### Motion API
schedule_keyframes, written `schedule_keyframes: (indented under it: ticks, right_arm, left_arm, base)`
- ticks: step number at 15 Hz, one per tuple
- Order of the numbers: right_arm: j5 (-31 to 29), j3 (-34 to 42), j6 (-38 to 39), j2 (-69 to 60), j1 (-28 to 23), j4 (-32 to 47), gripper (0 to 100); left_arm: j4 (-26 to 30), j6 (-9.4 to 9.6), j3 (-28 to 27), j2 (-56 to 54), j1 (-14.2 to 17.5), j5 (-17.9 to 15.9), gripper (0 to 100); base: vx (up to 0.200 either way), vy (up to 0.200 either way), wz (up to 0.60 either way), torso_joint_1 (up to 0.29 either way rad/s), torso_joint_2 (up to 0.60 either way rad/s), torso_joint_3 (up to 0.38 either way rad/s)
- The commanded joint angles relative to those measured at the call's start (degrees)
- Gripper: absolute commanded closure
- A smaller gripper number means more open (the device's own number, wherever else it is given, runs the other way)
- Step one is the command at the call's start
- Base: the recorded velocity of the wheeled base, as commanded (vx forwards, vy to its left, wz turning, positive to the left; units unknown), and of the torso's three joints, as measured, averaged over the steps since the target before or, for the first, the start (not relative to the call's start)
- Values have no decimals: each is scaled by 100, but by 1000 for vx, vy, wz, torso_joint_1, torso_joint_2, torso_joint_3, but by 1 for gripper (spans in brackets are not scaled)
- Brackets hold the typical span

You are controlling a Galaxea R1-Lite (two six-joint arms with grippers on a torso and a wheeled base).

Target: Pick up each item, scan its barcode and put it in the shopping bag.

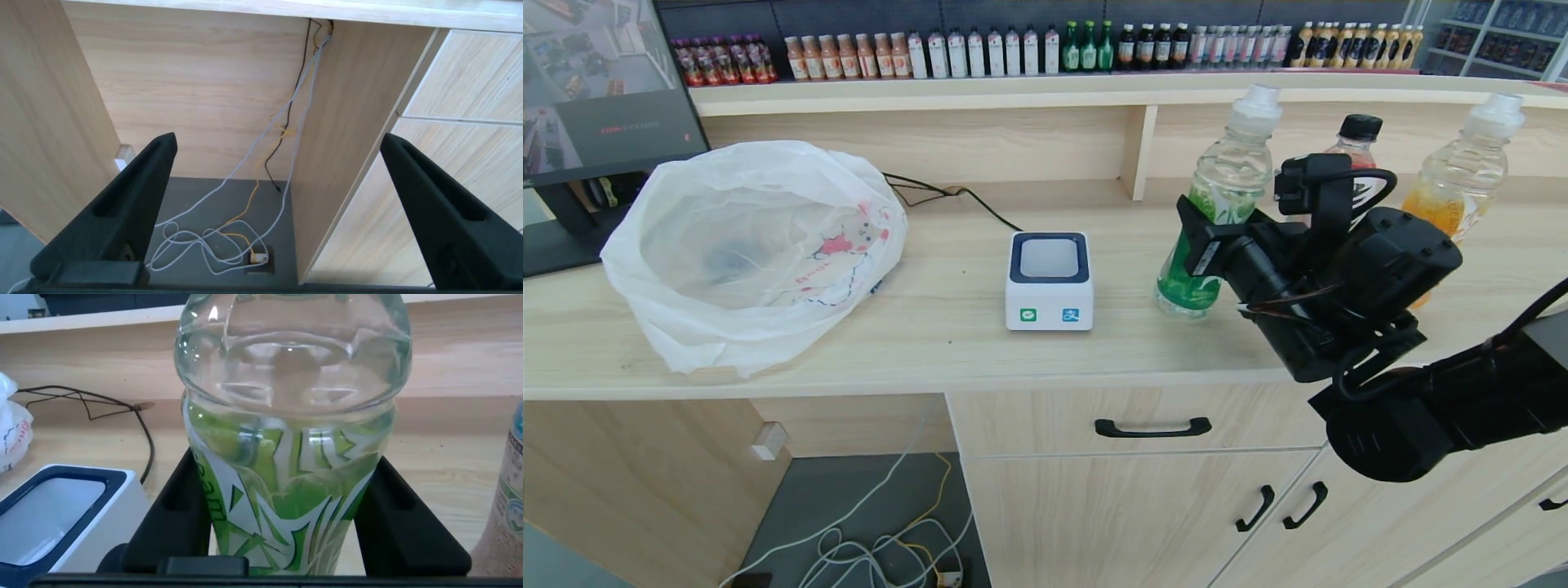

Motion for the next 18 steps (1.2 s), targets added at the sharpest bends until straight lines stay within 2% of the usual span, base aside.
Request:
schedule_keyframes:
  ticks: [1, 8, 13, 18]
  right_arm:
    - [21, 91, -3, -249, 10, -10, 100]
    - [39, 926, 6, -1391, 282, -10, 100]
    - [197, 2561, 6, -2727, 765, -19, 100]
    - [329, 3396, 23, -3378, 801, -19, 100]
  left_arm:
    - [0, 0, 0, -2, 5, 0, 0]
    - [0, 0, 0, -2, -4, 0, 0]
    - [0, 0, 0, -2, 5, 0, 0]
    - [0, 0, 0, -2, 5, 0, 0]
  base:
    - [0, 0, 0, 0, 0, 0]
    - [0, 0, 0, 0, 0, 0]
    - [0, 0, 0, 0, 0, 0]
    - [0, 0, 0, 0, 0, 0]
